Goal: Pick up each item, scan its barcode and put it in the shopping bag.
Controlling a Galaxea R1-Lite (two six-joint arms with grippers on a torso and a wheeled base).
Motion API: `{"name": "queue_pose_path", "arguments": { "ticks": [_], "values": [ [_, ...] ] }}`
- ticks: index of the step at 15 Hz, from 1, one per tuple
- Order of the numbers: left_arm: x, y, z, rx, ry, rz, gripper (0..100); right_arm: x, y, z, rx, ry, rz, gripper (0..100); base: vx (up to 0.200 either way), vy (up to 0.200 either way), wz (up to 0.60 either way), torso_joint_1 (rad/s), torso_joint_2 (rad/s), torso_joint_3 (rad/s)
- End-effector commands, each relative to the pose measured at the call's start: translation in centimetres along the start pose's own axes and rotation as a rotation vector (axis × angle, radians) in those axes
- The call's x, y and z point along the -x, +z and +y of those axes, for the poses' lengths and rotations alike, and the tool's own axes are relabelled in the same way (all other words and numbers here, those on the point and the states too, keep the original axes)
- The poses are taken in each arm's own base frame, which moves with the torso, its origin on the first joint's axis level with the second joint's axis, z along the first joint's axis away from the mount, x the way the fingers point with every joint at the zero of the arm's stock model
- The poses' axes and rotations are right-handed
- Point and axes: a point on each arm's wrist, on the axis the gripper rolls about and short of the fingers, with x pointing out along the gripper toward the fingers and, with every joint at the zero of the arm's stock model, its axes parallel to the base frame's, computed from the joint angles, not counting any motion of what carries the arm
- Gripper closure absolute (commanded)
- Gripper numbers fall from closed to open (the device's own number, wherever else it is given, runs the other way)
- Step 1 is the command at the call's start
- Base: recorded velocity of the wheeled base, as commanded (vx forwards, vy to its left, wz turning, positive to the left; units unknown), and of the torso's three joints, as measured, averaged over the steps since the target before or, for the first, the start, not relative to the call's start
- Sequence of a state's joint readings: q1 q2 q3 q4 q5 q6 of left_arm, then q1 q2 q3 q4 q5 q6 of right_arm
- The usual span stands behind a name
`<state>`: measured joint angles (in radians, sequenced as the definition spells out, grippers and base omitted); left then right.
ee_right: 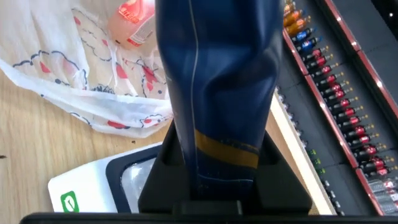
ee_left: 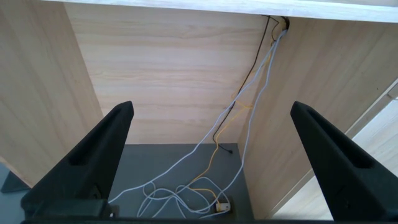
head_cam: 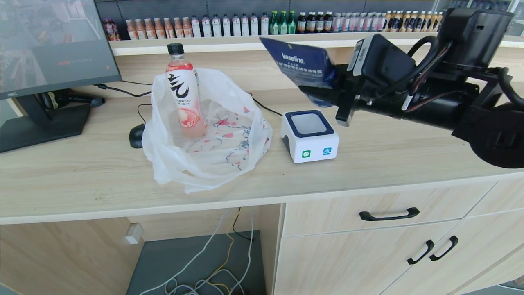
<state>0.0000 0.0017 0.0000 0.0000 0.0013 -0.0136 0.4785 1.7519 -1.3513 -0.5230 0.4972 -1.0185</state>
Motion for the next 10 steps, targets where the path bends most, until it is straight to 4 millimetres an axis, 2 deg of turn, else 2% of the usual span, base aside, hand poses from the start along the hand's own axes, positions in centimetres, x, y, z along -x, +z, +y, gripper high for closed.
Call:
{"name": "queue_pose_path", "arguments": {
  "ticks": [1,6,10],
  "values": [
    [0.0,0.0,0.0,0.000,0.000,0.001,0,0.7,1.1,-1.0,-0.011,-0.052,-0.044,100,0.000,0.000,0.00,0.000,0.00,0.000],
    [0.0,0.0,0.0,0.000,0.000,0.000,0,2.2,2.8,-2.3,-0.175,-0.158,-0.153,100,0.000,0.000,0.00,0.000,0.00,0.000],
    [0.0,0.0,0.0,0.000,0.000,0.000,0,4.5,1.7,-3.1,-0.338,-0.334,-0.215,100,0.000,0.000,0.00,0.000,0.00,0.000]
  ]
}}
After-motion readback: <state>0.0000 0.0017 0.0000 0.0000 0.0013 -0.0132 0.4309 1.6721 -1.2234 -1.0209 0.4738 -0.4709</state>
